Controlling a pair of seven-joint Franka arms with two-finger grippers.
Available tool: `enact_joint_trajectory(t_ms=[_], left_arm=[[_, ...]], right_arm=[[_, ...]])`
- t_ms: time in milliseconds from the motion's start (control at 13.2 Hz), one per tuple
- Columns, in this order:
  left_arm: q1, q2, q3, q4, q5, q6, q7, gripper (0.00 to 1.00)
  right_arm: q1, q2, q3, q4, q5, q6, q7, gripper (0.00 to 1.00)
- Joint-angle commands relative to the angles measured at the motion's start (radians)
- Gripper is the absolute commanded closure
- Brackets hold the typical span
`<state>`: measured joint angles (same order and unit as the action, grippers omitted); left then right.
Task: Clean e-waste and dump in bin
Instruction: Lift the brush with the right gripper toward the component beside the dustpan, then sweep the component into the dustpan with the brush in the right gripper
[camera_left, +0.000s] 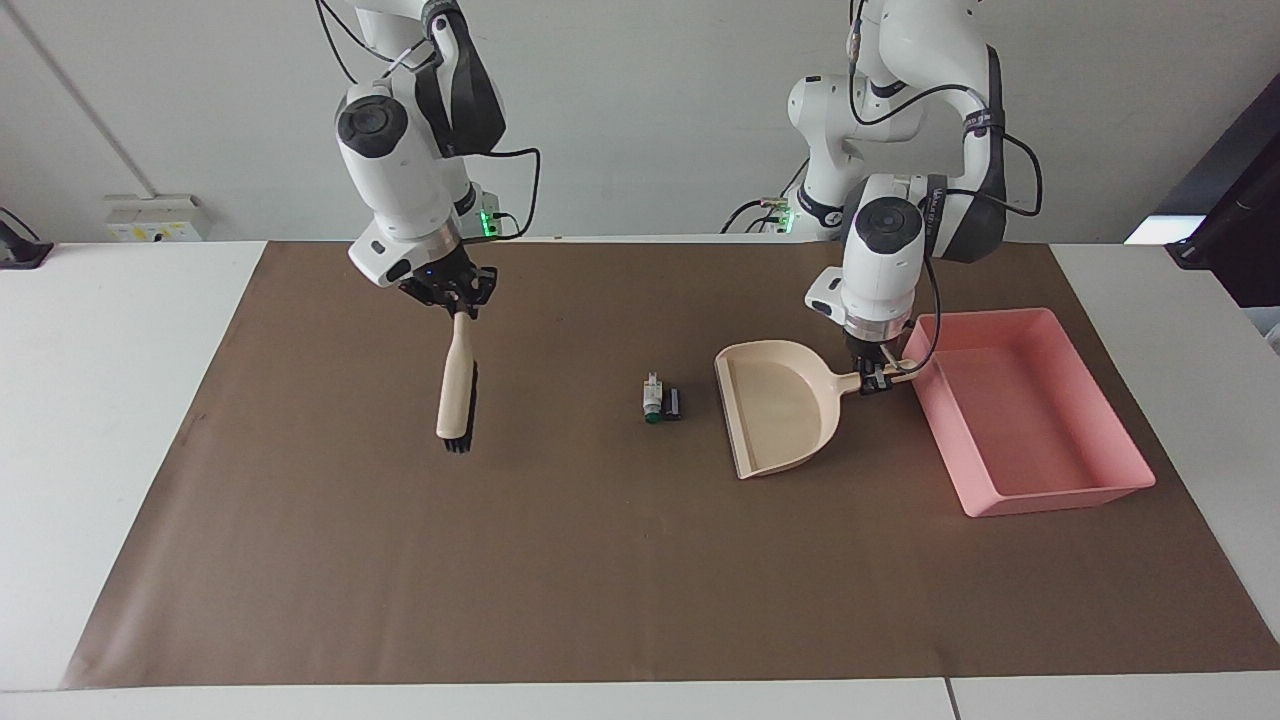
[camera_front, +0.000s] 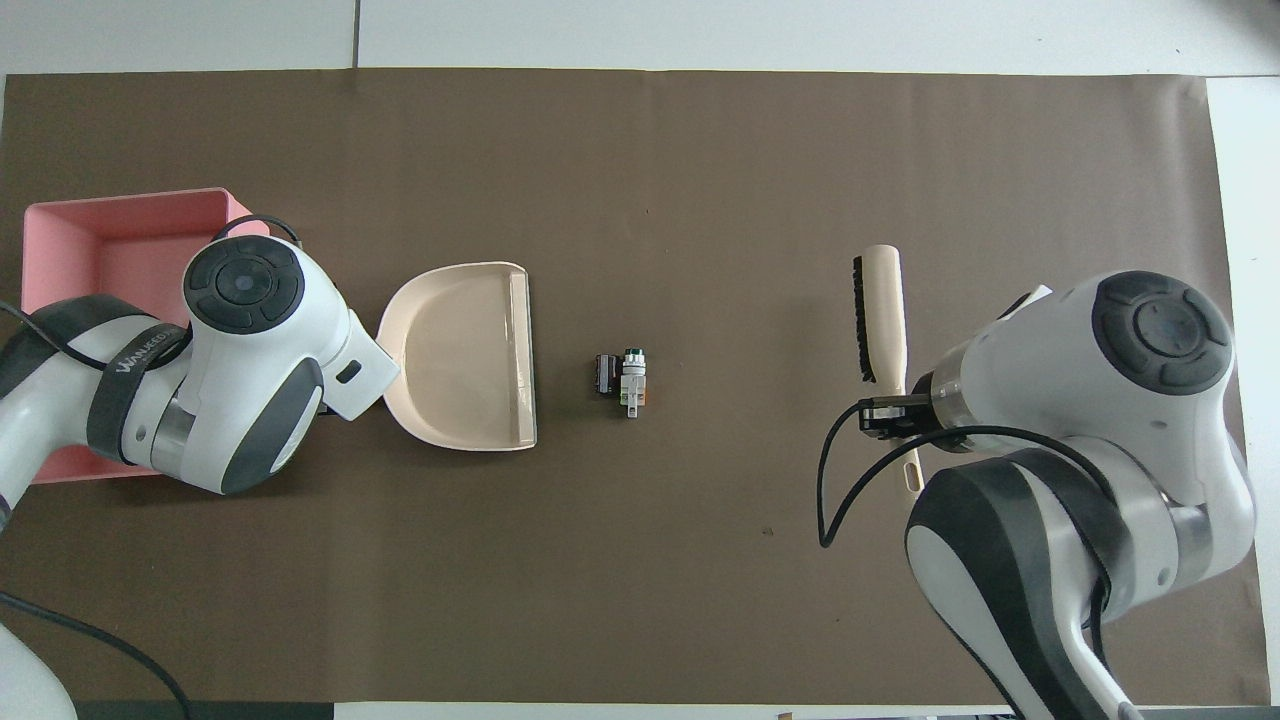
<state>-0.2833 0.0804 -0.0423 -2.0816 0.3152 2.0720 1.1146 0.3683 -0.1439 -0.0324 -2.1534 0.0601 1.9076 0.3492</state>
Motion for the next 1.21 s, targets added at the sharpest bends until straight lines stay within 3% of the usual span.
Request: enact_joint_trajectory(t_ms=[0, 227, 453, 756, 982, 1133], left_arm=[[-0.04, -0.007, 0.01, 0.014, 0.065, -0.027, -0.013, 1.0], [-0.072, 0.028, 0.009, 0.038, 0.09, -0.02, -0.004, 1.0], [-0.103, 0.125, 0.007, 0.133, 0.067, -0.055, -0.018, 1.0], [-0.126, 0.127, 0.007, 0.124, 0.061, -0.056, -0.042, 1.0], [-0.132, 0.121, 0.007, 0.109, 0.061, -0.066, -0.045, 1.0], [-0.143, 0.118, 0.007, 0.098, 0.062, -0.069, -0.045, 1.0]], right_arm=[[0.136, 0.059, -0.001, 0.003, 0.003, 0.065, 0.167, 1.0], [0.234, 0.116, -0.001, 0.001, 0.004, 0.143, 0.237, 1.0], [0.276, 0.141, 0.0, 0.001, 0.006, 0.152, 0.244, 1.0], [0.334, 0.234, 0.0, 0.024, 0.006, 0.191, 0.277, 1.0], [0.377, 0.343, 0.009, 0.122, 0.012, 0.202, 0.321, 1.0], [0.415, 0.406, 0.023, 0.179, 0.059, 0.282, 0.365, 1.0]])
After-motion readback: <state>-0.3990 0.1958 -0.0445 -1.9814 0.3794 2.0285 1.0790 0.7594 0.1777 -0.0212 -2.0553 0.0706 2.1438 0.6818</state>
